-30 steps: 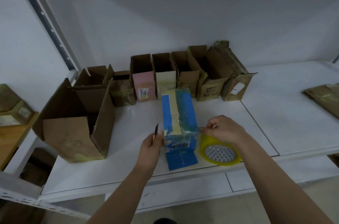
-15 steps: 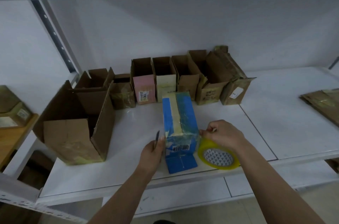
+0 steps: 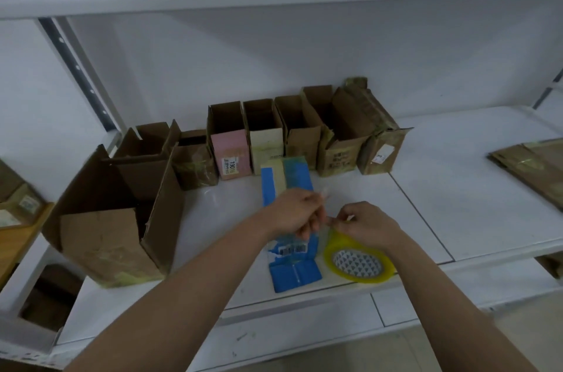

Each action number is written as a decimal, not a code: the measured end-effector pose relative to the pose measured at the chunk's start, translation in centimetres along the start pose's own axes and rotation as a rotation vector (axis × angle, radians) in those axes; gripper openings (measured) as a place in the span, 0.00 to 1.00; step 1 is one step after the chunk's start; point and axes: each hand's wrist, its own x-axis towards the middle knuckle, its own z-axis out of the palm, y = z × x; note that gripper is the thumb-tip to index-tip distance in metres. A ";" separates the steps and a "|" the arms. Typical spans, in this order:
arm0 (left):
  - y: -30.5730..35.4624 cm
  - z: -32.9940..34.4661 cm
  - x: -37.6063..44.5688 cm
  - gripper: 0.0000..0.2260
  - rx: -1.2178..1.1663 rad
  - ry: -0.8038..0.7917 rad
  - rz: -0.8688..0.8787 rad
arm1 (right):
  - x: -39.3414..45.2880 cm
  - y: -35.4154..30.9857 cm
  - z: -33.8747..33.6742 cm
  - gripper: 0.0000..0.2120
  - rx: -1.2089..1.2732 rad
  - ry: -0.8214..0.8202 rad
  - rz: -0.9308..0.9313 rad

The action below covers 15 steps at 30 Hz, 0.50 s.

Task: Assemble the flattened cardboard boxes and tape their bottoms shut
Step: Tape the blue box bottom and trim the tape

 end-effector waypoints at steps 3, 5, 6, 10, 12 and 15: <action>-1.6 -0.2 0.4 0.22 -0.057 0.086 -0.027 | -0.5 0.7 -0.8 0.13 0.348 -0.086 -0.006; -1.7 -0.3 0.3 0.22 -0.063 0.093 -0.016 | -1.1 1.6 -1.4 0.09 0.529 -0.177 0.005; -1.7 -0.2 0.3 0.22 -0.060 0.092 -0.005 | -1.4 2.0 -1.4 0.10 0.548 -0.209 0.001; -1.6 0.0 0.0 0.21 -0.019 0.085 0.018 | -1.4 3.0 -1.8 0.08 0.526 -0.161 -0.023; -1.8 -0.1 0.0 0.20 0.002 0.095 0.030 | -0.8 3.2 -2.5 0.12 0.376 -0.093 -0.014; -2.0 -0.2 0.0 0.19 0.066 0.075 0.028 | -0.6 3.3 -3.2 0.21 -0.097 -0.043 0.066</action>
